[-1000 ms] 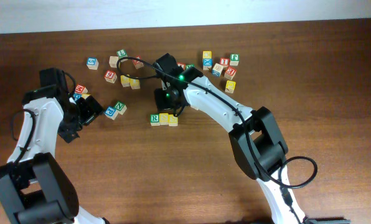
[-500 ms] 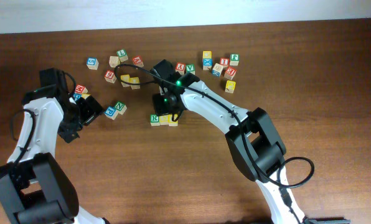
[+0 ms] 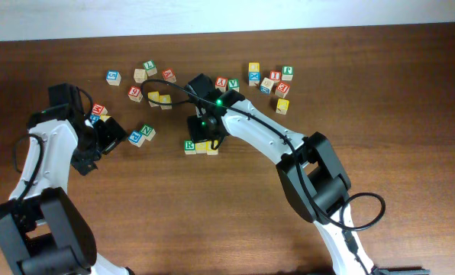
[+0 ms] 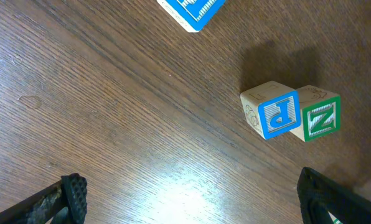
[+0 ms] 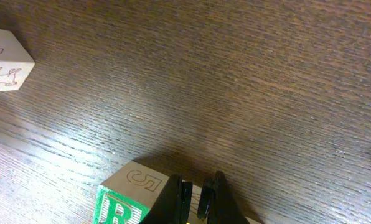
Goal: Spell out RSS
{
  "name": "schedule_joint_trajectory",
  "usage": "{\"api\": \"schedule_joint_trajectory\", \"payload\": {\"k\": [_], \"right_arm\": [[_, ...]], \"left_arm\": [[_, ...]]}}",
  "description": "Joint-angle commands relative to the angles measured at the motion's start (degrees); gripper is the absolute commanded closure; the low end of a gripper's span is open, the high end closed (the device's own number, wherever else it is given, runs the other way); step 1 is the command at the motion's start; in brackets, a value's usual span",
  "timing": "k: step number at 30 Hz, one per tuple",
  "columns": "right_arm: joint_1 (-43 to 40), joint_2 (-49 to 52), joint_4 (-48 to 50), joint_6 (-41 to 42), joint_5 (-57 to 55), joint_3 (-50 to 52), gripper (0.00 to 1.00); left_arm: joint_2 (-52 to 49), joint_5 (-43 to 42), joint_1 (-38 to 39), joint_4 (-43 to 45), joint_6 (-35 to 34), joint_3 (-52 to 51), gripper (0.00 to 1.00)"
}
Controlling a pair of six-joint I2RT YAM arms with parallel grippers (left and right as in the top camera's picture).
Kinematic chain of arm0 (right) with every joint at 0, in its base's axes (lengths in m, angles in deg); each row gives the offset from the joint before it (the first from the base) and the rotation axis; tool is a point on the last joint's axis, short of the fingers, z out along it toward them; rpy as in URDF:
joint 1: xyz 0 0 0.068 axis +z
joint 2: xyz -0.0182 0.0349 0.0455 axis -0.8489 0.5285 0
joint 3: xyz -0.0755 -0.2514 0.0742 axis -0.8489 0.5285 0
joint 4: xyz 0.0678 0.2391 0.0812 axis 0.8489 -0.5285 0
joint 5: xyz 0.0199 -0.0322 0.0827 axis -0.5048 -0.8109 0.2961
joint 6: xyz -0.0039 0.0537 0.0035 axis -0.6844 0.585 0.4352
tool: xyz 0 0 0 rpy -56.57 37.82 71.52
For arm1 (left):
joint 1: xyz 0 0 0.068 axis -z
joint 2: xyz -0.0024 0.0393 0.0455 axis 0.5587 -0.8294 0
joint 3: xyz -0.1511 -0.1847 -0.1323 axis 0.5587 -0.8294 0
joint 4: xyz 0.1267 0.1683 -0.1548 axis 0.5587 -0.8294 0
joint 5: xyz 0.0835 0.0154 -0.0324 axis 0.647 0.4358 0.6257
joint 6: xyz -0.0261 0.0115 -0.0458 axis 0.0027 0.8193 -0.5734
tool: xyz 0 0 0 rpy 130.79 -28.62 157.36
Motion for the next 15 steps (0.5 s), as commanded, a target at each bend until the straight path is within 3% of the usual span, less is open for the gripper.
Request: {"api": "schedule_joint_trajectory", "payload": {"k": [1,15], "right_arm": [[0.39,0.44,-0.2,0.22,-0.7,0.61,0.96],[0.37,0.42,-0.92,0.22,0.15,0.61,0.96]], "left_arm": [[0.87,0.22,-0.26,-0.11,-0.11,0.63,0.01],[0.87,0.22,-0.26,-0.11,-0.11,0.63,0.01]]}}
